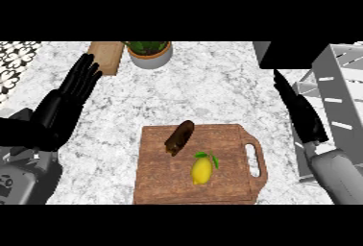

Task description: Pick the lemon from the cutting board and place it in the tiered basket

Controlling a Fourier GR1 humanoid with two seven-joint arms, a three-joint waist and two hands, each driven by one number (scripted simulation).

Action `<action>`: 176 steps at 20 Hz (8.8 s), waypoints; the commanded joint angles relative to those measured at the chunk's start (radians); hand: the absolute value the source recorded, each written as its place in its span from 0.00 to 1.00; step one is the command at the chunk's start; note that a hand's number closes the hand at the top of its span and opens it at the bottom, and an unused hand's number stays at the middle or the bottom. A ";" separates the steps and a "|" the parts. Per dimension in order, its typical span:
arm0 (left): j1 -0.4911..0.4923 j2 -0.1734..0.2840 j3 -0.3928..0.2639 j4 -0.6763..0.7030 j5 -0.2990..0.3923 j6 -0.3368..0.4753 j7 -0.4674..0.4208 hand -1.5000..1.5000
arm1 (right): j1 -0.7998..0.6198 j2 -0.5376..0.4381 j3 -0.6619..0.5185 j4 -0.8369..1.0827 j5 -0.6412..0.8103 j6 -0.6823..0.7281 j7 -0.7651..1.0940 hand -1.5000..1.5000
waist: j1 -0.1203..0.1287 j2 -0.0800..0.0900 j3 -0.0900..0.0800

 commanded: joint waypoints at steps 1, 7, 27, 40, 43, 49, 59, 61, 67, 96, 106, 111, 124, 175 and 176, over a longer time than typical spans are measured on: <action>0.047 -0.020 -0.024 0.007 -0.060 0.053 0.023 0.50 | 0.105 0.111 -0.040 -0.029 -0.040 -0.089 -0.100 1.00 | -0.009 0.026 -0.007; 0.173 0.043 0.046 0.125 -0.035 0.068 0.082 0.50 | 0.124 0.076 -0.284 -0.120 0.156 -0.205 -0.142 1.00 | -0.141 -0.067 0.026; 0.381 0.115 0.111 0.232 -0.048 0.058 0.059 0.50 | 0.345 0.352 -0.107 -0.152 0.543 -0.037 0.357 0.00 | -0.060 0.015 -0.015; 0.382 0.096 0.099 0.255 -0.044 0.001 0.015 0.50 | 0.320 0.464 0.136 -0.466 0.712 -0.081 1.114 0.00 | -0.012 0.021 -0.012; 0.442 0.119 0.132 0.276 -0.042 -0.045 -0.056 0.50 | 0.354 0.465 0.175 -0.522 0.793 -0.063 1.239 0.00 | -0.003 0.023 -0.011; 0.363 0.092 0.131 0.345 -0.066 -0.039 -0.049 0.50 | 0.454 0.465 0.229 -0.623 0.823 -0.059 1.307 0.00 | -0.012 0.026 -0.010; 0.395 0.066 0.145 0.250 -0.078 -0.029 0.007 0.50 | 0.489 0.465 0.275 -0.551 0.779 -0.159 1.211 0.00 | 0.005 0.027 -0.008; 0.363 0.061 0.157 0.326 -0.097 -0.049 -0.036 0.50 | 0.525 0.465 0.335 -0.496 0.802 -0.240 1.150 0.00 | -0.001 0.028 -0.009; 0.331 0.071 0.185 0.255 -0.103 -0.050 0.062 0.50 | 0.466 0.465 0.225 -0.549 0.760 -0.154 1.165 0.00 | 0.000 0.027 -0.009; 0.352 -0.011 0.248 0.206 -0.181 -0.125 0.103 0.50 | 0.182 0.465 0.305 0.035 0.507 -0.423 0.811 1.00 | 0.010 0.028 -0.008; 0.302 -0.018 0.274 0.288 -0.230 -0.134 0.065 0.50 | 0.181 0.465 0.398 -0.061 0.707 -0.652 0.980 1.00 | -0.004 0.026 -0.009; 0.355 -0.027 0.309 0.289 -0.185 -0.167 0.024 0.50 | 0.304 0.452 0.468 -0.237 0.977 -0.551 1.113 1.00 | -0.011 0.021 -0.011; 0.369 -0.026 0.317 0.331 -0.209 -0.136 0.030 0.50 | 0.412 0.117 0.847 -0.641 1.522 -0.151 1.118 1.00 | -0.073 0.000 -0.017; 0.260 -0.044 0.291 0.334 -0.227 -0.165 0.046 0.50 | -0.049 -0.458 -0.344 -0.375 0.879 0.251 0.249 1.00 | 0.015 0.036 -0.009; 0.293 -0.027 0.308 0.286 -0.205 -0.182 0.073 0.50 | -0.093 -0.457 -0.331 -0.382 0.873 0.293 0.254 1.00 | 0.018 0.031 -0.009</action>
